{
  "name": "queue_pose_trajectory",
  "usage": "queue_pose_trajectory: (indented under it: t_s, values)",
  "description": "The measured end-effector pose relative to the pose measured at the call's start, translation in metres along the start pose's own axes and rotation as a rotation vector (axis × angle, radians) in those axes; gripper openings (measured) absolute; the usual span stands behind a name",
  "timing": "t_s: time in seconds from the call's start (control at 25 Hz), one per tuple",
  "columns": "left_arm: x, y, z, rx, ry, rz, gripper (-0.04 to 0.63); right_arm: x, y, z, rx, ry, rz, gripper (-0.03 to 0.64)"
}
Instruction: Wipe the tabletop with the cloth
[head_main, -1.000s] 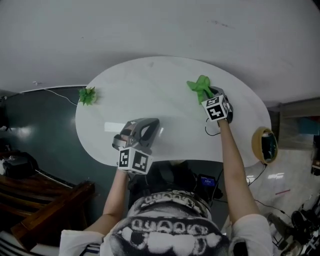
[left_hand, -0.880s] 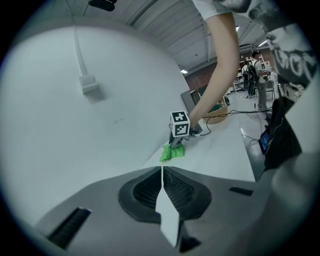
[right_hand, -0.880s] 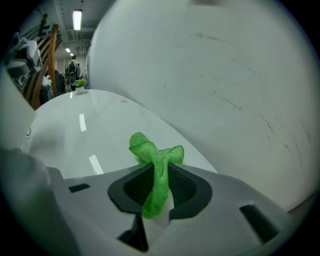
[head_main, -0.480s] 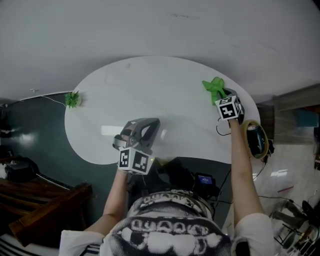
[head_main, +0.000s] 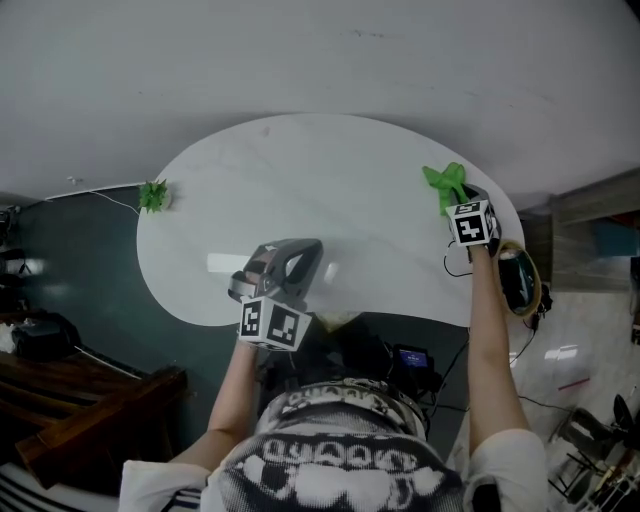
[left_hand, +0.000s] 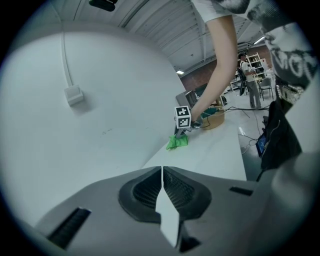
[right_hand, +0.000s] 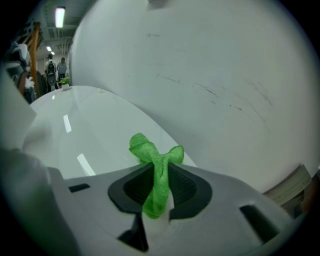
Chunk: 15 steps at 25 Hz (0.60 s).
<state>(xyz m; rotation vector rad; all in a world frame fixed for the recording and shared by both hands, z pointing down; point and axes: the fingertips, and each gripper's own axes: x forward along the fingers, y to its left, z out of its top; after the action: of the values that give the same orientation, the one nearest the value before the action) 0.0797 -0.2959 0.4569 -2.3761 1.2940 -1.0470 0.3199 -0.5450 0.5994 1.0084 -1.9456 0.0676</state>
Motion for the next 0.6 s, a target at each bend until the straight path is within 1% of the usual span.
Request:
queue_pose_trajectory:
  t_s: [0.12,0.28,0.36,0.6]
  values:
    - [-0.018,0.006,-0.017,0.004,0.01,0.009,0.011,-0.011,0.02,0.018,-0.013,-0.024,0.002,0.086]
    - [-0.049,0.018,-0.044,-0.007,0.016,0.036,0.011,-0.023,0.061,0.05,-0.036,-0.061,0.015,0.084]
    - [-0.066,0.025,-0.062,-0.009,0.019,0.051,0.011,-0.028,0.086,0.071,-0.058,-0.095,0.024,0.085]
    - [-0.126,0.045,-0.124,-0.034,0.054,0.097,0.011,-0.039,0.183,0.127,-0.086,-0.136,0.088,0.086]
